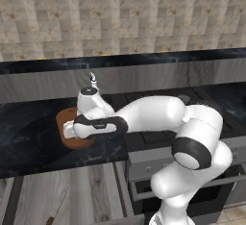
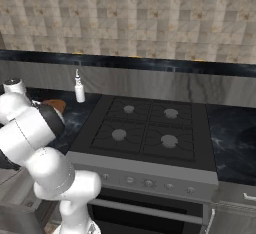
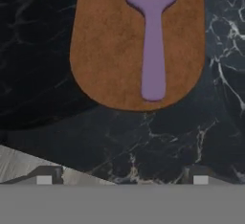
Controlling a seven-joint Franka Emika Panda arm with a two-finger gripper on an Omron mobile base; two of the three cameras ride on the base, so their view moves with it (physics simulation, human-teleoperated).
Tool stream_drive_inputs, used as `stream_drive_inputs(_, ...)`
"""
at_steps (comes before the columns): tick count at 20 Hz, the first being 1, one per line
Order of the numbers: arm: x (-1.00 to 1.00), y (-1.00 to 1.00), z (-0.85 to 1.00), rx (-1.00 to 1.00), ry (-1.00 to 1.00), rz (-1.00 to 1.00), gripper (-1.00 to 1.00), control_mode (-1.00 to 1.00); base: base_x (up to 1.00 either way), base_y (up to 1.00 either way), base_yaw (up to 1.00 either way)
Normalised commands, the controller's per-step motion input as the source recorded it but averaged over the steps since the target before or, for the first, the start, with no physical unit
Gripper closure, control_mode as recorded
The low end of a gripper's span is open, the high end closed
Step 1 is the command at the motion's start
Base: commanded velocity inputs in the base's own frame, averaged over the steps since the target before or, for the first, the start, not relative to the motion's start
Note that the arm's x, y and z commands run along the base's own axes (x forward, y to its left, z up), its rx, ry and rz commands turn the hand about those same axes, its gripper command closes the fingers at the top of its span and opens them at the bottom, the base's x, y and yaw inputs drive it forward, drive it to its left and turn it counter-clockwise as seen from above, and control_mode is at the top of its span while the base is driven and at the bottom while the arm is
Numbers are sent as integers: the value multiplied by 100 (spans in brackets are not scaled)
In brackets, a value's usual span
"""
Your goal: Open the drawer on the left and place the cutting tools on the cutting board.
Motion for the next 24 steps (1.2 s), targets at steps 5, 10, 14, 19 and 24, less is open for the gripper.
stream_drive_inputs(5,-88,-16,12,7,-1,0,-100,-100,0,0,0)
stream_drive_inputs(10,-93,-9,12,5,0,0,-100,-100,0,0,0)
stream_drive_inputs(14,-88,-2,28,1,0,0,-100,-100,0,0,0)
stream_drive_inputs(19,-84,0,91,0,0,-2,-100,-100,0,0,0)
stream_drive_inputs(24,-72,0,42,0,4,-5,-100,-100,0,0,0)
